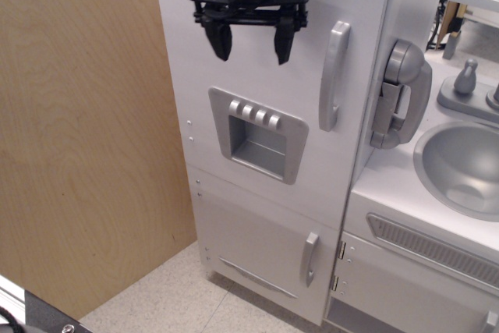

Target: Close fridge

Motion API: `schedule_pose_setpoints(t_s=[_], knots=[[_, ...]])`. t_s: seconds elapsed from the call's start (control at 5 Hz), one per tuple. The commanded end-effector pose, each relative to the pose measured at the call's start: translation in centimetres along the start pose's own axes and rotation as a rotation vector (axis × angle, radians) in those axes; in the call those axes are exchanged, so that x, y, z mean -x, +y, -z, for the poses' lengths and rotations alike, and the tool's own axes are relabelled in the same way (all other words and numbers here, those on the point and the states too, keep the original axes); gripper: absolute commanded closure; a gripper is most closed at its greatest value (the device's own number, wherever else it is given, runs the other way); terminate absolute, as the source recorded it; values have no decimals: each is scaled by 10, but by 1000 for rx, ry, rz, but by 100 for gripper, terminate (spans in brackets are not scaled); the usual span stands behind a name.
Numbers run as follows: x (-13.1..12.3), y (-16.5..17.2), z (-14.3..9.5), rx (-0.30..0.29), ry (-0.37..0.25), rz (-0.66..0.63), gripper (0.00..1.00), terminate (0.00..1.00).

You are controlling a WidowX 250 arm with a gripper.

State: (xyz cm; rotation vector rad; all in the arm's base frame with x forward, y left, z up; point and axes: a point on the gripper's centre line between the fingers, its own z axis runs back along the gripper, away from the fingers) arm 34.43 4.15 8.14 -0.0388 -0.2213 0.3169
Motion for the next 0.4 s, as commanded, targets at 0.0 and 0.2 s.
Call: schedule_pose_setpoints(t_s=[0.0,0.2], knots=[[14,16,-26,16,-55,42,0,0],[14,16,-26,16,-55,42,0,100]])
